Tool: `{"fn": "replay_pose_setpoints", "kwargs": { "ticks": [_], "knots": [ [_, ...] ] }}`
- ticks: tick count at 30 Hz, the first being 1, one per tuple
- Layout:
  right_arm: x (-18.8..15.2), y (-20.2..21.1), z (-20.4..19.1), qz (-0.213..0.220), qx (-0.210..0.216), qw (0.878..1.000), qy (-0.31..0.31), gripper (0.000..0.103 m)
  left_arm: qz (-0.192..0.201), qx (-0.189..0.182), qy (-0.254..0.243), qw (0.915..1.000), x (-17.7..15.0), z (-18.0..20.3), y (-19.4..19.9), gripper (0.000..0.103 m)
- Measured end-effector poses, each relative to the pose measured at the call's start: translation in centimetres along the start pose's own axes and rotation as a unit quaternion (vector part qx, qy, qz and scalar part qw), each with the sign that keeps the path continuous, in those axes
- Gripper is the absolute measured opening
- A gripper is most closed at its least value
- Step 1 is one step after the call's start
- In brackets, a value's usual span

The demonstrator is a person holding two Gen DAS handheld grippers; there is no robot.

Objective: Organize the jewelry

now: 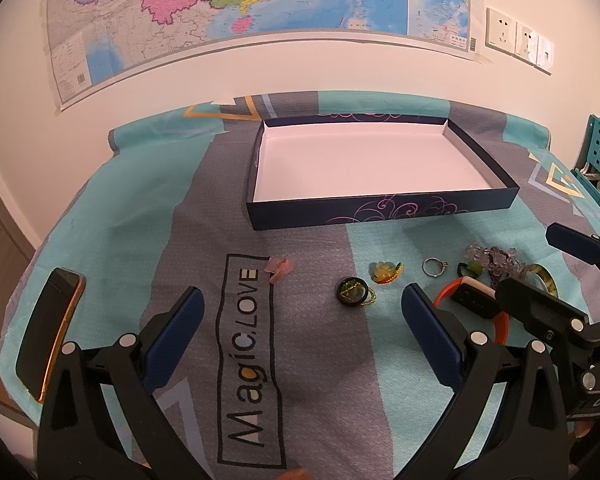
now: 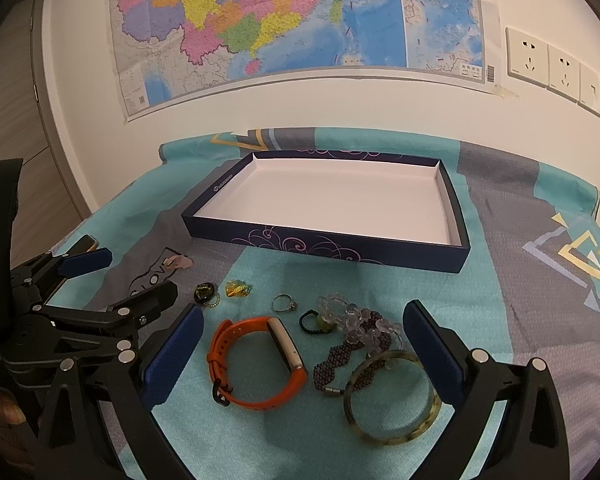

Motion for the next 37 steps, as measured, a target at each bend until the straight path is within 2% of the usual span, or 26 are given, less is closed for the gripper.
{"fn": "replay_pose_setpoints", "kwargs": {
  "ticks": [23,29,37],
  "knots": [
    [-0.20,-0.25,0.11,-0.005,-0.001,1.000,-0.005,0.097,-0.007,-0.011,0.007,0.9999,-0.19,-0.03,-0.43,0.097],
    [-0.23,-0.25,0.12,-0.004,-0.001,1.000,-0.006,0.097,0.006,-0.005,0.007,0.9999,-0.09,-0.02,-0.28,0.097],
    [-0.25,-0.19,0.17,-0.006,-0.003,1.000,-0.006,0.097,-0.013,-0.012,0.008,0.9998,-0.51,0.09,-0.82,0.097]
  ]
}}
Point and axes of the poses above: each gripper's, at about its wrist camera, not at the fingertips, and y roughly against the way its jaws point, z to its right, x to its top, the point moved 6 cm from there along -y, roughly the way its jaws point, and after that the axes turned 1 degree about -y, right-handed, at the moved point
